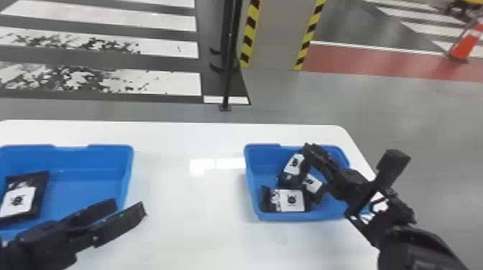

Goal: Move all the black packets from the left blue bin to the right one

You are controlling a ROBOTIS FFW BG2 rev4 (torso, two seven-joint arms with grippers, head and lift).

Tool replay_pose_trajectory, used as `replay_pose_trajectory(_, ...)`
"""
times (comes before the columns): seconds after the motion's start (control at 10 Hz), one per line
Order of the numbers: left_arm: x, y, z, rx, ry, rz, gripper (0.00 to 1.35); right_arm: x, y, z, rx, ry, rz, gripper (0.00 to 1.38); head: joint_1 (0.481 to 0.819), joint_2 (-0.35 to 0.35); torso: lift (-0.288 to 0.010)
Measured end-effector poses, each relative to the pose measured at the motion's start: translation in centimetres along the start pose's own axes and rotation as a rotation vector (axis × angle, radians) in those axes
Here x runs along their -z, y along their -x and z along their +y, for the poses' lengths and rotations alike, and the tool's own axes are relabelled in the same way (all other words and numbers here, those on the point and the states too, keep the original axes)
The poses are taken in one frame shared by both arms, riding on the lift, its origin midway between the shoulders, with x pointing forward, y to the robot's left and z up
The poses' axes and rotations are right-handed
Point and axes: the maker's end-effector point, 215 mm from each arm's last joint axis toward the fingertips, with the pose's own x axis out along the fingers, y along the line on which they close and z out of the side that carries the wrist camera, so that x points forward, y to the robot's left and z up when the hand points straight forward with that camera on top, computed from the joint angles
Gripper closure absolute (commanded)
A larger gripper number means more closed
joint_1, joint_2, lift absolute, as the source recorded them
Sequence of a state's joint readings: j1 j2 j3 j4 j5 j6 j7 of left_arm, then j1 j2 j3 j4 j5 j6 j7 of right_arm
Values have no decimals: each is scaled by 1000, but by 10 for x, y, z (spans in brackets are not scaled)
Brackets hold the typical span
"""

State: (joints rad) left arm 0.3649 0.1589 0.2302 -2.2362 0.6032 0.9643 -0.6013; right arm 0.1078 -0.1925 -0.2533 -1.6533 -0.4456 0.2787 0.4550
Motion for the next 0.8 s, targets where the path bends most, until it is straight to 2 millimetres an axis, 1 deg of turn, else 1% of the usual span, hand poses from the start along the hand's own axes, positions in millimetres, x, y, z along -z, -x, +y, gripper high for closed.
replay_pose_trajectory(0.1,-5,5,7,-24,-12,-8,206,1,5,-9,28,31,-4,165,695,-207,-140)
replay_pose_trajectory(0.2,-14,11,18,-59,-33,-25,203,-1,16,-11,57,91,-16,121,695,-203,-140)
replay_pose_trajectory(0.3,-24,16,31,-102,-57,-47,205,-4,33,-6,91,161,-27,122,695,-188,-140)
replay_pose_trajectory(0.4,-35,26,49,-168,-84,-64,205,-5,55,5,123,215,-37,122,695,-160,-140)
replay_pose_trajectory(0.5,-43,40,71,-242,-102,-71,205,-2,77,18,139,240,-44,122,695,-139,-140)
replay_pose_trajectory(0.6,-48,57,92,-315,-114,-69,203,0,95,31,140,245,-49,124,695,-95,-140)
replay_pose_trajectory(0.7,-54,75,114,-392,-127,-68,202,-3,112,46,137,246,-61,125,695,-41,-140)
replay_pose_trajectory(0.8,-62,94,135,-472,-138,-74,202,-10,128,61,132,248,-77,128,695,-18,-140)
